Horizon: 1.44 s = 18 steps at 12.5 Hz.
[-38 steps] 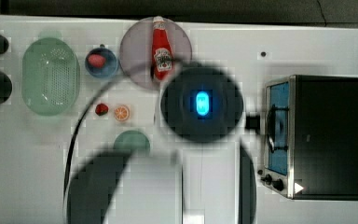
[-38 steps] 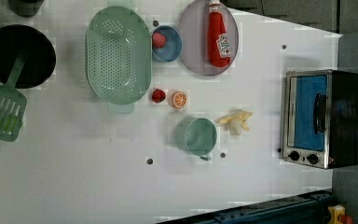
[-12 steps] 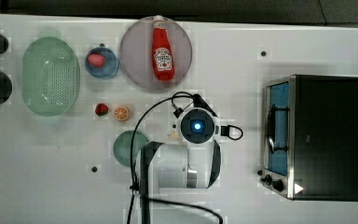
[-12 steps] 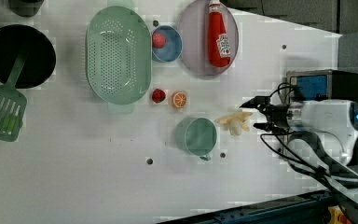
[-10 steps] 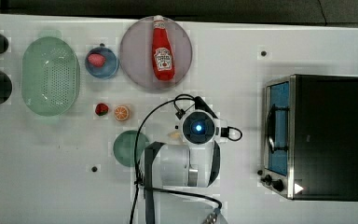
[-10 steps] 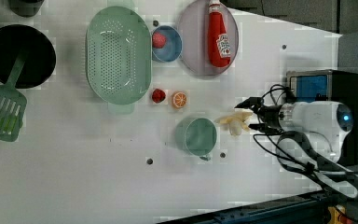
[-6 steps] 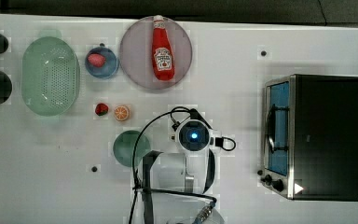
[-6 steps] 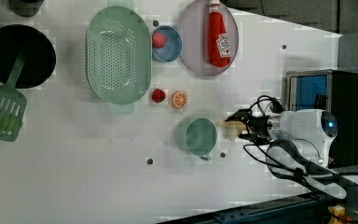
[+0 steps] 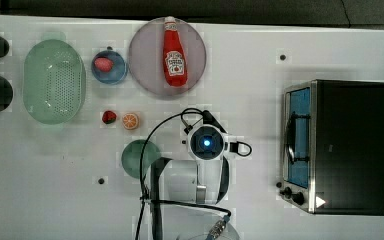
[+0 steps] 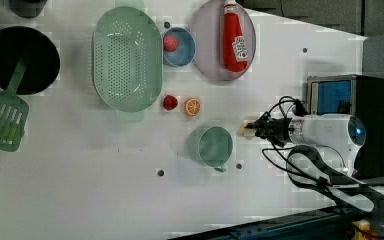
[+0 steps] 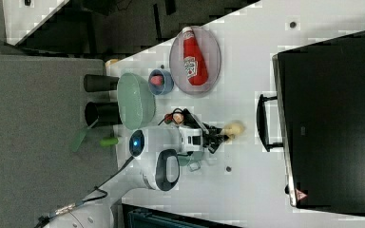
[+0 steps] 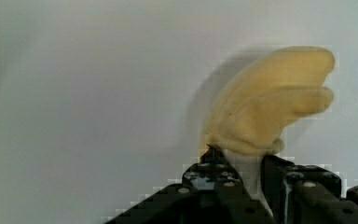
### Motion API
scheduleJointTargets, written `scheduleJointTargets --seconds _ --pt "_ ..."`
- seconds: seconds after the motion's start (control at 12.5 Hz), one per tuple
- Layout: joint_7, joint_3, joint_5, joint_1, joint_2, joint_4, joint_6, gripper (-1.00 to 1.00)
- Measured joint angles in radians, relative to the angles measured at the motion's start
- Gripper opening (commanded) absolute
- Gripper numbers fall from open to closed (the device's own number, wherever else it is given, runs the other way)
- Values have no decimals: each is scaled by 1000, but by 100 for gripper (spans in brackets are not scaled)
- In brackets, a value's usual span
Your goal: Pick banana from table and place on oven.
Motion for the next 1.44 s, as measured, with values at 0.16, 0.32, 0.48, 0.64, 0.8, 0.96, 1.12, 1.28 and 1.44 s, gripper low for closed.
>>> scheduleJointTargets --seconds 0.16,0.32,0.48,0.64,0.8,0.96,1.12,1.28,1.44 --pt "0 -16 1 5 -7 2 2 -58" --pt "0 -8 -22 0 -45 14 -18 -58" --pt "0 -2 -7 -8 -143 14 -94 -58" --pt "0 3 6 -8 -280 39 -268 -58" --pt "0 -8 2 9 -406 145 -510 -58" --pt "0 -14 11 14 -505 291 -727 -58" --pt "0 -3 9 2 -575 436 -943 -58" --pt "0 -10 -23 4 -606 566 -1070 -58" --pt "-2 -33 -27 3 -609 641 -1069 -58"
